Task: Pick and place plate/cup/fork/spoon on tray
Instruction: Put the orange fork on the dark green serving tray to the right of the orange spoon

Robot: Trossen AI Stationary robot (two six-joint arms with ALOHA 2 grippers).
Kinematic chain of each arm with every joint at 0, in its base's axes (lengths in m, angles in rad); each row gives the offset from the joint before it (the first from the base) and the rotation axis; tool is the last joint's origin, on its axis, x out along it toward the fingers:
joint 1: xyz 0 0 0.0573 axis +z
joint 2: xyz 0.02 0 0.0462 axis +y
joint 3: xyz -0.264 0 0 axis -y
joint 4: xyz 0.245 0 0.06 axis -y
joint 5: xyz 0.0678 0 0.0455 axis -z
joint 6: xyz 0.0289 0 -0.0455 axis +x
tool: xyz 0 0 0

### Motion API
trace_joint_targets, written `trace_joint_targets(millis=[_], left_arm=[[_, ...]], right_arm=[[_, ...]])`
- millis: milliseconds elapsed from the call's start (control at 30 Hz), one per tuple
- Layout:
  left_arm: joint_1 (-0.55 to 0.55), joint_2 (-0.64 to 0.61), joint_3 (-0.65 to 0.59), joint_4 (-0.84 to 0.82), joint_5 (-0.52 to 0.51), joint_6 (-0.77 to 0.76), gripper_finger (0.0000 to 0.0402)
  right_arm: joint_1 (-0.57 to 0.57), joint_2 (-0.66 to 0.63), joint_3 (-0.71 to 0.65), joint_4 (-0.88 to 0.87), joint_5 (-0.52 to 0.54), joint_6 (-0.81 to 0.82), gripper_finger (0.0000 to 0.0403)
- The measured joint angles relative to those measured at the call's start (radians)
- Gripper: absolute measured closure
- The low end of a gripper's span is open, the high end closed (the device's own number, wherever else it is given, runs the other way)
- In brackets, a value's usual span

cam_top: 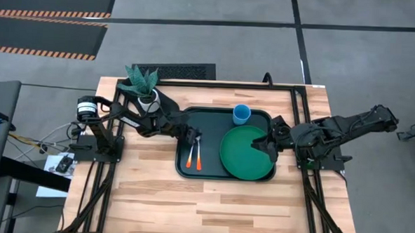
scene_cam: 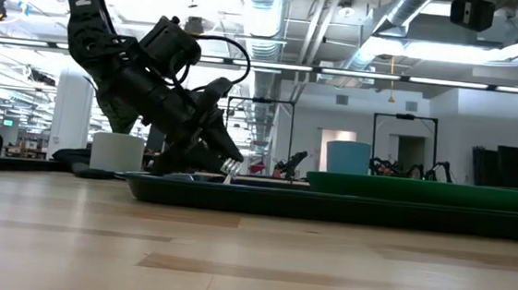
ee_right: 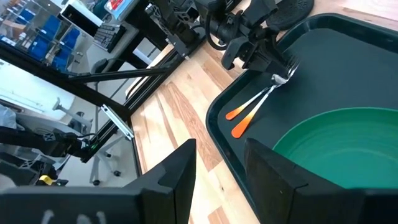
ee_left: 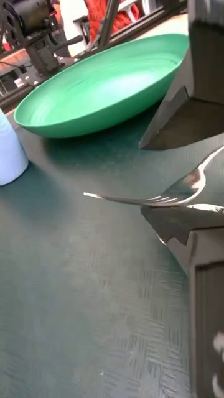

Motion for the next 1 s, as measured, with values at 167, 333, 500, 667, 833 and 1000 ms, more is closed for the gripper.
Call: trace_joint_targets(millis=[167, 333, 500, 667, 833, 1000], left_arm=[[0.0, 0.0, 0.041, -0.018, 0.005, 0.016, 0.0248], [0.0, -0.001, 0.095, -0.131, -0.002, 0.052, 0.0246], [0.0, -0.001, 0.106, -0.185, -0.007, 0.069, 0.0246], [0.0, -0.001, 0.106, -0.184, 0.001, 0.074, 0.0244], [0.0, -0.001, 0.106, -0.178, 0.005, 0.075, 0.0226], [0.0, -0.001, 0.106, -0.184, 0.007, 0.075, 0.0191]], right_arm=[[0.0, 0.0, 0.0, 0.0, 0.0, -0.003, 0.0244], [0.0, 0.0, 0.0, 0.0, 0.0, -0.007, 0.0244], [0.0, 0.0, 0.0, 0.0, 0.0, -0.008, 0.0244], [0.0, 0.0, 0.0, 0.0, 0.0, -0.008, 0.0244], [0.0, 0.0, 0.0, -0.002, 0.0, -0.01, 0.0244], [0.0, 0.0, 0.0, -0.003, 0.0, -0.012, 0.0244]])
